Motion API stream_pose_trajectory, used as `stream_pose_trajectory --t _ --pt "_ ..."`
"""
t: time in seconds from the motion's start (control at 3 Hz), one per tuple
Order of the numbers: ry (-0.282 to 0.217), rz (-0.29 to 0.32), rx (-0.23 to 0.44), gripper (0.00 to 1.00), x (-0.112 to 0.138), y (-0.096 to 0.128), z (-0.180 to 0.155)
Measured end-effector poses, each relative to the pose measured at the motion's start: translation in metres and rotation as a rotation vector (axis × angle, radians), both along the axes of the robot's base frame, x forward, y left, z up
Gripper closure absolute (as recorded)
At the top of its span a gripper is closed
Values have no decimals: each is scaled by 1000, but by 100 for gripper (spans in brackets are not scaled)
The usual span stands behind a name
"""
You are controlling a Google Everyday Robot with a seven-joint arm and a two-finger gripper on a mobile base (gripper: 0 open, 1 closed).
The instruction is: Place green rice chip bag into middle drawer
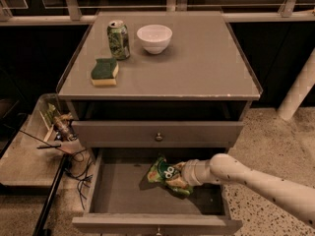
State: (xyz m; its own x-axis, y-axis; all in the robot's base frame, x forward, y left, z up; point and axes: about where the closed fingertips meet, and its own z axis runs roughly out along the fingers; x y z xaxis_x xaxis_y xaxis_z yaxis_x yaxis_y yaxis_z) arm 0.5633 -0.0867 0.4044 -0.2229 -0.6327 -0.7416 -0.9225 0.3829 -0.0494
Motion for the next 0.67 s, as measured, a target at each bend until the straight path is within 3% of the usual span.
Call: stream_pose_trajectory --t 0.33,0.67 --pt "0 0 0 13 0 0 0" --pt "0 0 0 0 0 0 0"
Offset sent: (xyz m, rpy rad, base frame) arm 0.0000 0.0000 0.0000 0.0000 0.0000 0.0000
